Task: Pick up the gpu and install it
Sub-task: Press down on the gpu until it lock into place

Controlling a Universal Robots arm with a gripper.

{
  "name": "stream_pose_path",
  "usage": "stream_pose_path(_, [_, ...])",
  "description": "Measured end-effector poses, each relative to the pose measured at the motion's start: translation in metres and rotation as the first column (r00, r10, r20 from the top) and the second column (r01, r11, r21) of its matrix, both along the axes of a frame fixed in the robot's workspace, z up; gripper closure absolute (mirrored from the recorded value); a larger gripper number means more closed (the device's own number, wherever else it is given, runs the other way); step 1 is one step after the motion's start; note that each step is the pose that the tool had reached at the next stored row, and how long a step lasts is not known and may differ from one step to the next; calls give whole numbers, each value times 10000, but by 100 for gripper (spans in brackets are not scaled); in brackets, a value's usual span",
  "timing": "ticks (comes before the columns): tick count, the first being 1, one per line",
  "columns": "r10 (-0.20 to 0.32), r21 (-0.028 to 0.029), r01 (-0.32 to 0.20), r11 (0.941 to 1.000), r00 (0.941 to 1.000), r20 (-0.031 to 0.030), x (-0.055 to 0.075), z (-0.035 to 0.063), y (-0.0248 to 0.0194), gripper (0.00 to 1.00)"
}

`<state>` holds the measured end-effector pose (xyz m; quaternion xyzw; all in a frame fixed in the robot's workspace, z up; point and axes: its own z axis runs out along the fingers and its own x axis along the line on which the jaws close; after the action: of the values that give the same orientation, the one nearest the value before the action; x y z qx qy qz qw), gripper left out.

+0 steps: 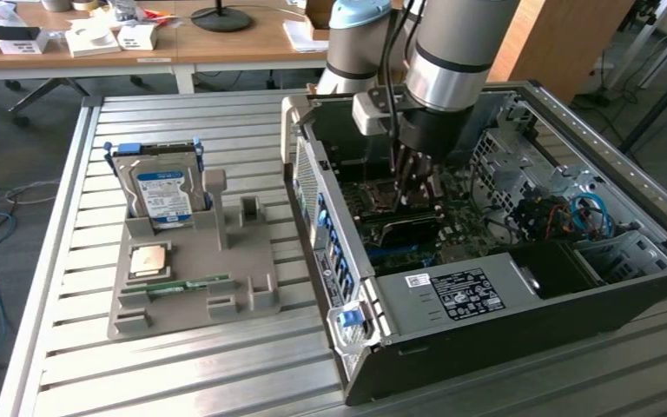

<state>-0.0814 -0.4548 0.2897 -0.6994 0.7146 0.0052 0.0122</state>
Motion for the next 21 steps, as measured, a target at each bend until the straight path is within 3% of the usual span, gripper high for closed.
stream_pose_path(21, [0,-2,0,10000,10000,-1,0,-51,-1,89])
